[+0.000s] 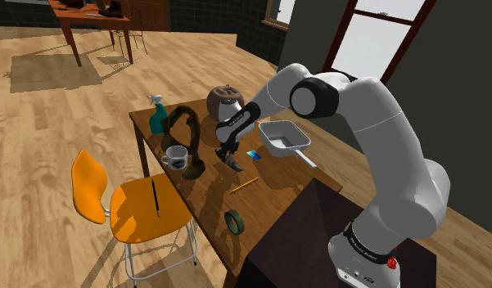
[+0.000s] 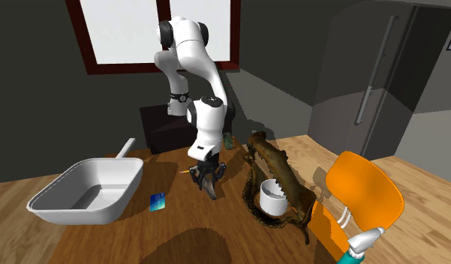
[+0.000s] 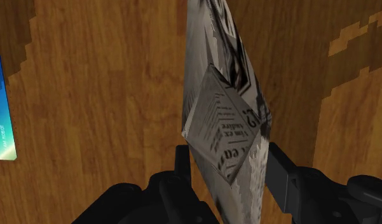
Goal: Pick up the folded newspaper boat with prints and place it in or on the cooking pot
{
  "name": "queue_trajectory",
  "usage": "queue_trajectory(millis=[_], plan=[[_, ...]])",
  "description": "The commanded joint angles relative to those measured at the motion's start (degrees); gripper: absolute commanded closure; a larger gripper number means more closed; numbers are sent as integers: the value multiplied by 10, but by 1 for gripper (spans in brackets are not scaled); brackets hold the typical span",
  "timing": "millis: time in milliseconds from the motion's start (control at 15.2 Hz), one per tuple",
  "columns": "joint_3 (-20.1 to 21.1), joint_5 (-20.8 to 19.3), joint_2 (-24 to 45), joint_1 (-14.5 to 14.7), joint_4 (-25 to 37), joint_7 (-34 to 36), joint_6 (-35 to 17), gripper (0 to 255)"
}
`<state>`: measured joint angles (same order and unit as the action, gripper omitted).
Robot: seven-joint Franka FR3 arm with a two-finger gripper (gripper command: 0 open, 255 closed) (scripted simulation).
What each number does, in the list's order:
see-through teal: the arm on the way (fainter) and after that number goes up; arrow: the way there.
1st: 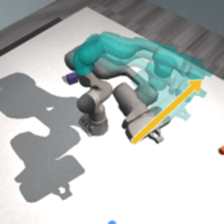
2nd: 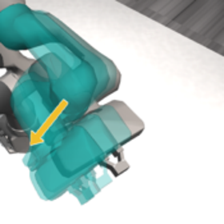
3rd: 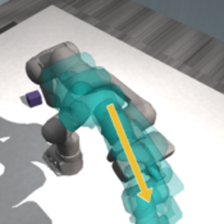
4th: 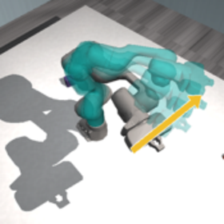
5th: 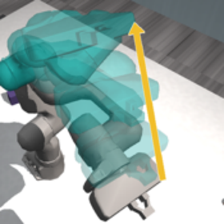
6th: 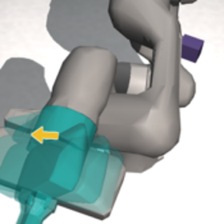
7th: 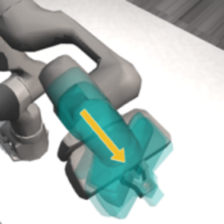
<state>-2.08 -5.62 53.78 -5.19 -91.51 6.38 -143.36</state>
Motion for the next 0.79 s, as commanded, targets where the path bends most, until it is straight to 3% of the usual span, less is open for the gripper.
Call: queue_trajectory(millis=[0,726], plan=[[0,0,0,0,0,0,0,255],[0,0,-27,0,-14,-1,13,255]])
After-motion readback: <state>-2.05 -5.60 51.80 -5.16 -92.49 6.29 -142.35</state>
